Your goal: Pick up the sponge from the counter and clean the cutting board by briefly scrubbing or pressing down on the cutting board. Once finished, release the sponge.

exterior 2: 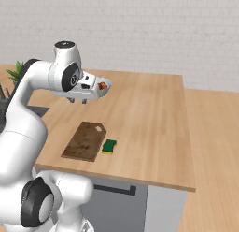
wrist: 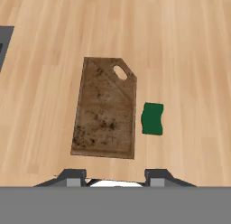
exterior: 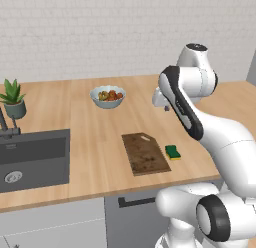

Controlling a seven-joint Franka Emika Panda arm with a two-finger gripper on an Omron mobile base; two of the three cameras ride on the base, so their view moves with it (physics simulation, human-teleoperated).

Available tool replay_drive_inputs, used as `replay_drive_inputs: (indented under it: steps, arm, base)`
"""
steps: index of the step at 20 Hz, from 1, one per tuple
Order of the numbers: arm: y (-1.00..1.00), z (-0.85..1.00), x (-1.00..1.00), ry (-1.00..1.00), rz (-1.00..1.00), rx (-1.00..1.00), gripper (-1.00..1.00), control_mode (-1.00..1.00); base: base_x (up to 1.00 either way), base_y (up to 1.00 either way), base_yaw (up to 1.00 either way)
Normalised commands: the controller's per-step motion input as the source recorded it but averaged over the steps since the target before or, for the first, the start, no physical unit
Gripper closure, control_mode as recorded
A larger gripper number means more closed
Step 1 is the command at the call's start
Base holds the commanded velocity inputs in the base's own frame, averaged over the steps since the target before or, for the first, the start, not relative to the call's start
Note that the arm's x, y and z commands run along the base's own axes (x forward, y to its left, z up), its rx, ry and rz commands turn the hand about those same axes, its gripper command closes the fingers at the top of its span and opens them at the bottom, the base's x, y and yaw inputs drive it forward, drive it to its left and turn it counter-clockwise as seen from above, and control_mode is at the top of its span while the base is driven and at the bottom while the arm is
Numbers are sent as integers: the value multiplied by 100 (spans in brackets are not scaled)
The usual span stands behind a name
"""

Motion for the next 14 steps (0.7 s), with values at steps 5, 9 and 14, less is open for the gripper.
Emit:
replay_drive_inputs:
  steps: [5, 9, 14]
  arm:
    - [-42, -9, 0, 0, 2, 5, -100, -100]
    - [-60, -27, 0, 0, 4, 4, -100, -100]
    - [-30, -40, 0, 0, 1, 0, -100, -100]
  base:
    - [0, 0, 0]
    - [0, 0, 0]
    - [0, 0, 0]
